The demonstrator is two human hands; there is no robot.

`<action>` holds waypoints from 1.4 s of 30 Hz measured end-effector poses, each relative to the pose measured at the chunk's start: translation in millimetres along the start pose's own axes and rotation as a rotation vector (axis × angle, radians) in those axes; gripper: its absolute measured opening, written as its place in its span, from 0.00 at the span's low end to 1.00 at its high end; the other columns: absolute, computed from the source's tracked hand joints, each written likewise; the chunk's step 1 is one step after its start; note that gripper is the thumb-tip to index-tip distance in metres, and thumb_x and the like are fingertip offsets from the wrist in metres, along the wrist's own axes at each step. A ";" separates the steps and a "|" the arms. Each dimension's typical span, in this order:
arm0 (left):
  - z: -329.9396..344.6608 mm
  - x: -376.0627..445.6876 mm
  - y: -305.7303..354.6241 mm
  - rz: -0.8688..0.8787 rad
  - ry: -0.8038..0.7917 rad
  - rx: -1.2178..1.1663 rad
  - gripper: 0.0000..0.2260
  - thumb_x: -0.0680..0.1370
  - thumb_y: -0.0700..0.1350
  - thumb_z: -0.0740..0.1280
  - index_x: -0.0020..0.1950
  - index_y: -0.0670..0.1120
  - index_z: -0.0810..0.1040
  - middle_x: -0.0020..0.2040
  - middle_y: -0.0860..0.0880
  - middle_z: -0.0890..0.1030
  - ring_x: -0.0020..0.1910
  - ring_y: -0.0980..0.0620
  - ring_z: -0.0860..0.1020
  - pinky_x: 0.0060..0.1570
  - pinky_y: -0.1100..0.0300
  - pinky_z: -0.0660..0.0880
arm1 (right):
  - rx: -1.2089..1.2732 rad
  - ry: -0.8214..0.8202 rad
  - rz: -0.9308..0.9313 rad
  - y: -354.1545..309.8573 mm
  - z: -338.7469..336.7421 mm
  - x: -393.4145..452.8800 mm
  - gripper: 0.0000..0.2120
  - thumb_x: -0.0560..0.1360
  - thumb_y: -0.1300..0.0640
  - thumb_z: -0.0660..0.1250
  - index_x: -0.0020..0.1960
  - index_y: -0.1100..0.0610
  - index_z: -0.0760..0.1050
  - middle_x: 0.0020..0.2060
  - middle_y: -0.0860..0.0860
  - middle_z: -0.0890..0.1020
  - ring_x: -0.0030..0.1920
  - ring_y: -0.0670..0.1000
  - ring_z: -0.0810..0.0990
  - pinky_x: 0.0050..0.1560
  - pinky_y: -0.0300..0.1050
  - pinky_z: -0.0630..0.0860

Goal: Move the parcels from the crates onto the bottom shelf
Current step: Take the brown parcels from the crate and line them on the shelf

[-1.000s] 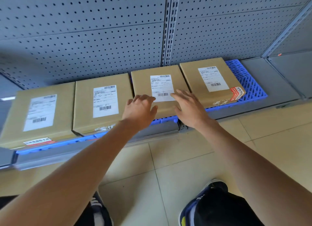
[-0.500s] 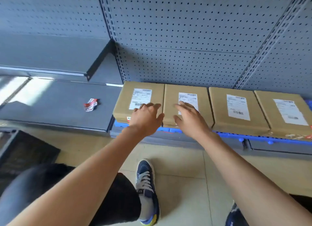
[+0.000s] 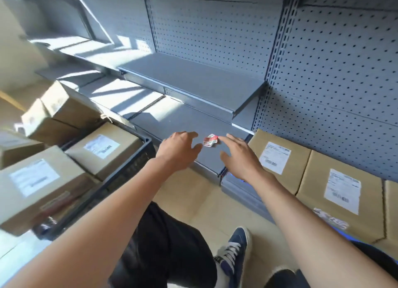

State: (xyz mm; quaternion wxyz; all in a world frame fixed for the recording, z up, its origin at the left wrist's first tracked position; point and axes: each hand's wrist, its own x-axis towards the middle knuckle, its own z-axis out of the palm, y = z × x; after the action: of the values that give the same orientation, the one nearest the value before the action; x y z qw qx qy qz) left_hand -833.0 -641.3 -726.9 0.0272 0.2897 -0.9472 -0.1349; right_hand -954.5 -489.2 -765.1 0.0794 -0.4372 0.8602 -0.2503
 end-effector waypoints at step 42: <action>3.4 -191.5 -461.6 -0.887 0.234 -0.252 0.44 0.70 0.70 0.71 0.81 0.62 0.57 0.83 0.47 0.44 0.80 0.40 0.53 0.74 0.38 0.60 | 0.221 -0.676 -0.309 -343.1 340.7 142.5 0.43 0.74 0.43 0.73 0.81 0.42 0.52 0.81 0.50 0.44 0.80 0.56 0.54 0.76 0.55 0.58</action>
State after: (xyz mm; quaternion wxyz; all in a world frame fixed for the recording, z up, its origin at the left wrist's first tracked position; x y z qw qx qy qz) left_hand -424.4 -901.2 -850.4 0.1085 0.6740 -0.6988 -0.2137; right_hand -675.2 -894.0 -875.6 0.3666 -0.6082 0.6773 -0.1924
